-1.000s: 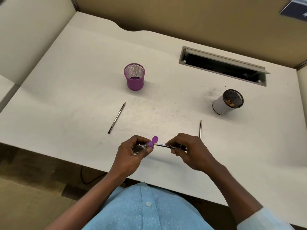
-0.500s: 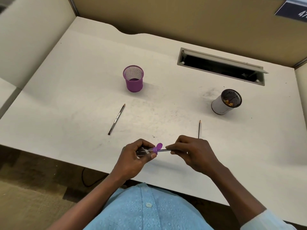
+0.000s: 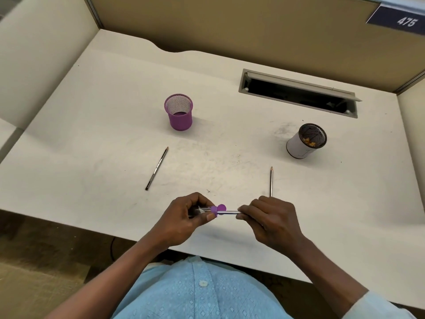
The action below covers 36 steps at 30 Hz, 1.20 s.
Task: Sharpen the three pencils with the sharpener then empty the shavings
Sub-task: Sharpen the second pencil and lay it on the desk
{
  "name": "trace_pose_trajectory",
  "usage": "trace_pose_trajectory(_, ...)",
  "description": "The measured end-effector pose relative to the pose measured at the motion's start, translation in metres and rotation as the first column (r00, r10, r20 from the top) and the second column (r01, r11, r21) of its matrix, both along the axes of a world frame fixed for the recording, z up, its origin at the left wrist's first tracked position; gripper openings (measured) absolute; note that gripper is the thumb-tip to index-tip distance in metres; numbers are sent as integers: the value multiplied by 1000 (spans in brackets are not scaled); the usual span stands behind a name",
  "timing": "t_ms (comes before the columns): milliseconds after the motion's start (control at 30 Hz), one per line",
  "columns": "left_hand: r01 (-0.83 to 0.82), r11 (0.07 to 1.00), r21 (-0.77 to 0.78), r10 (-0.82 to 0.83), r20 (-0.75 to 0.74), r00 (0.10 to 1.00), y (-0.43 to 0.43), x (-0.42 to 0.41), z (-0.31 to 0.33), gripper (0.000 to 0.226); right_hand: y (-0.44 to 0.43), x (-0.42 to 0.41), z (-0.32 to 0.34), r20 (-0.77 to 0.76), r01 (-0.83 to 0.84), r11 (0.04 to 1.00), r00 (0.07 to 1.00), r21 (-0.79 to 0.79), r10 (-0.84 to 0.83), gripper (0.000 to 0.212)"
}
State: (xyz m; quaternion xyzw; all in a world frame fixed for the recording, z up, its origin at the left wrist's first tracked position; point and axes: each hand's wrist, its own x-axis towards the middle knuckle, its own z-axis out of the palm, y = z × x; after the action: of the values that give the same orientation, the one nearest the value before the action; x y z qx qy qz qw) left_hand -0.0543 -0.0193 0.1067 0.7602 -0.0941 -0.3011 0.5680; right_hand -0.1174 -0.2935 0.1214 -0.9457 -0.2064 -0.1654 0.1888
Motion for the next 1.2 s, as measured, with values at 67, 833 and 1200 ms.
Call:
trace_pose_trajectory(67, -5, 1000, -11, 5, 33, 999, -2, -1, 1, 15, 2, -3, 1, -71, 39, 997, 997, 72, -34, 17)
trace_pose_trajectory(833, 85, 995, 61, -93, 138, 986, 6, 9, 11, 21, 20, 7, 3, -932, 720, 598, 328, 353, 155, 27)
trace_pose_trajectory(1200, 41, 998, 53, -44, 58, 997, 1, 11, 11, 10, 9, -5, -10, -120, 22, 989, 993, 148, -5, 12)
